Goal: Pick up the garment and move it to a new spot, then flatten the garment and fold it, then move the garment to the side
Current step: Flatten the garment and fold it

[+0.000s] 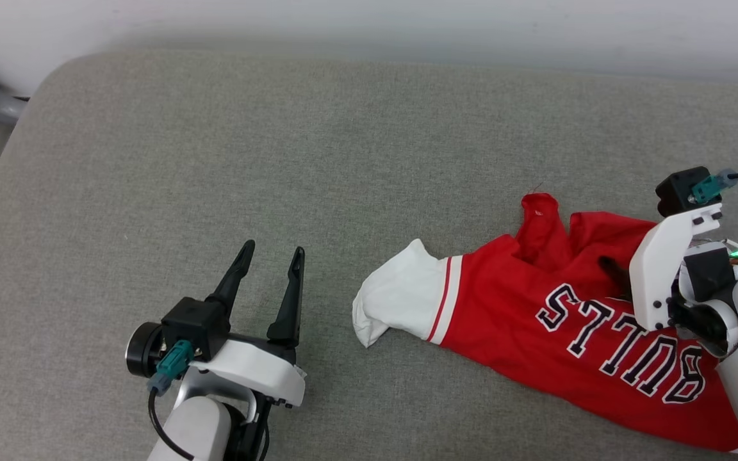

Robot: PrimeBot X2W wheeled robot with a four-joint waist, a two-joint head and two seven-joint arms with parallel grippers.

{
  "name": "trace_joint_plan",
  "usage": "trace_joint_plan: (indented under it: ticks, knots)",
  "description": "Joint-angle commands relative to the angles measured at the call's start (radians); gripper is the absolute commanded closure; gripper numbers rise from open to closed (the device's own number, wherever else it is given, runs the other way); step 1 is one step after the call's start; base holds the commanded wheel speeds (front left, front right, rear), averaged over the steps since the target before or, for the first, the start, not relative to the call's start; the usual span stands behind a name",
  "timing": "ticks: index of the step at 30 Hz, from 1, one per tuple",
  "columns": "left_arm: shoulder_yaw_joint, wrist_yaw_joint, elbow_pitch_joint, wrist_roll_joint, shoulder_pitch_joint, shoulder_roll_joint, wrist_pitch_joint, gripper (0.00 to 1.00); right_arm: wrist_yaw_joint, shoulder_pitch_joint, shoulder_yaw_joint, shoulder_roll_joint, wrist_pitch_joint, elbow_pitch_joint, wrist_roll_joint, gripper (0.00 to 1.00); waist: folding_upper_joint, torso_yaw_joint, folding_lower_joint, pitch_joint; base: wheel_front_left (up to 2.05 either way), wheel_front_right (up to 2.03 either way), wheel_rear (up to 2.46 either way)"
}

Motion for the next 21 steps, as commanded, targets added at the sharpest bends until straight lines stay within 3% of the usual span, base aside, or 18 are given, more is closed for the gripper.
trace_joint_plan:
  ticks: [1, 7, 8, 9, 10, 21]
  knots:
    - [0.004, -0.006, -0.004, 0.008, -0.023, -0.009, -0.002, 0.0, -0.001, -0.038, 0.033, -0.016, 0.016, 0.046, 0.021, 0.0, -0.0001, 0.022, -0.0001, 0.036, 0.0, 0.0, 0.0]
    - [0.016, -0.022, 0.002, 0.017, -0.042, -0.022, -0.002, 0.0, -0.001, -0.064, 0.115, -0.026, 0.098, 0.17, 0.086, 0.0, -0.0001, 0.034, -0.0001, 0.062, 0.0, 0.0, 0.0]
    - [0.018, -0.024, 0.004, 0.019, -0.042, -0.025, -0.002, 0.0, -0.001, -0.065, 0.123, -0.027, 0.114, 0.188, 0.097, 0.39, -0.0001, 0.034, -0.0001, 0.062, 0.0, 0.0, 0.0]
    - [0.021, -0.025, 0.006, 0.021, -0.042, -0.027, -0.002, 0.0, -0.001, -0.067, 0.128, -0.024, 0.123, 0.199, 0.108, 0.94, -0.0001, 0.035, -0.0001, 0.062, 0.0, 0.0, 0.0]
    - [0.024, -0.026, 0.009, 0.022, -0.042, -0.029, -0.002, 0.0, -0.001, -0.073, 0.131, -0.024, 0.127, 0.204, 0.112, 1.0, -0.0001, 0.035, -0.0001, 0.062, 0.0, 0.0, 0.0]
    - [0.031, -0.042, 0.025, 0.036, -0.042, -0.045, -0.002, 0.0, -0.001, -0.259, 0.148, -0.057, -0.075, 0.106, 0.07, 1.0, -0.0001, 0.042, -0.0001, 0.049, 0.0, 0.0, 0.0]
